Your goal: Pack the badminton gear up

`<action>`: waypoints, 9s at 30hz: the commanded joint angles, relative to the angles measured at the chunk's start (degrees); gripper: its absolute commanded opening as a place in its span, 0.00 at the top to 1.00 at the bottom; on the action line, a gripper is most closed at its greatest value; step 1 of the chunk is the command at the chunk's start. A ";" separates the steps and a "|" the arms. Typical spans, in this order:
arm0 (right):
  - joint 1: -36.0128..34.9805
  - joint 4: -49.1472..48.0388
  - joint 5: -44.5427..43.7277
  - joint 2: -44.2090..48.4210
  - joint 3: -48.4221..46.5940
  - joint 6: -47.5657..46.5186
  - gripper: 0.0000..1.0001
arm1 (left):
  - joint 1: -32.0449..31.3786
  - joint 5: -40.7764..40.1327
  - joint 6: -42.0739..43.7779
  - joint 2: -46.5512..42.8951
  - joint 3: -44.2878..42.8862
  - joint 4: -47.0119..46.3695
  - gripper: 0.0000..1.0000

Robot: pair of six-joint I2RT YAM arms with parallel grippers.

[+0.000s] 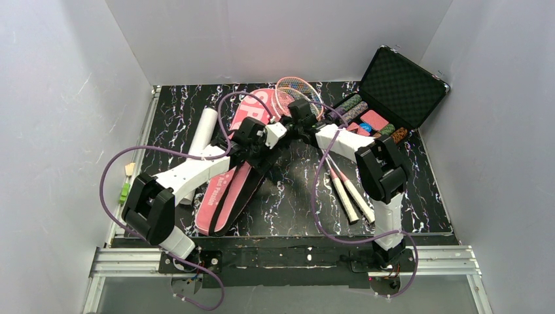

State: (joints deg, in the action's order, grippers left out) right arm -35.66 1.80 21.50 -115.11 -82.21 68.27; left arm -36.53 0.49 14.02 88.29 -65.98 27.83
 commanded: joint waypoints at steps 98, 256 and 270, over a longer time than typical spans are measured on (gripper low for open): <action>13.68 28.58 -22.69 8.03 9.10 -37.87 0.65 | 4.89 -18.82 -6.74 -19.16 -5.28 9.66 1.00; -1.60 30.78 -20.28 22.46 -7.31 -34.51 0.37 | 13.32 21.87 -18.99 -8.53 -6.99 6.78 1.00; 11.03 41.73 -31.06 8.42 -9.81 -45.34 0.35 | 23.43 25.04 -24.59 -14.09 -7.91 4.82 1.00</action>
State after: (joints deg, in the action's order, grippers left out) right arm -24.93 43.05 -7.44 -106.00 -91.15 26.50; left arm -13.89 22.46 -9.28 79.35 -71.09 35.59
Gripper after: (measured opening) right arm 0.646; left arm 0.040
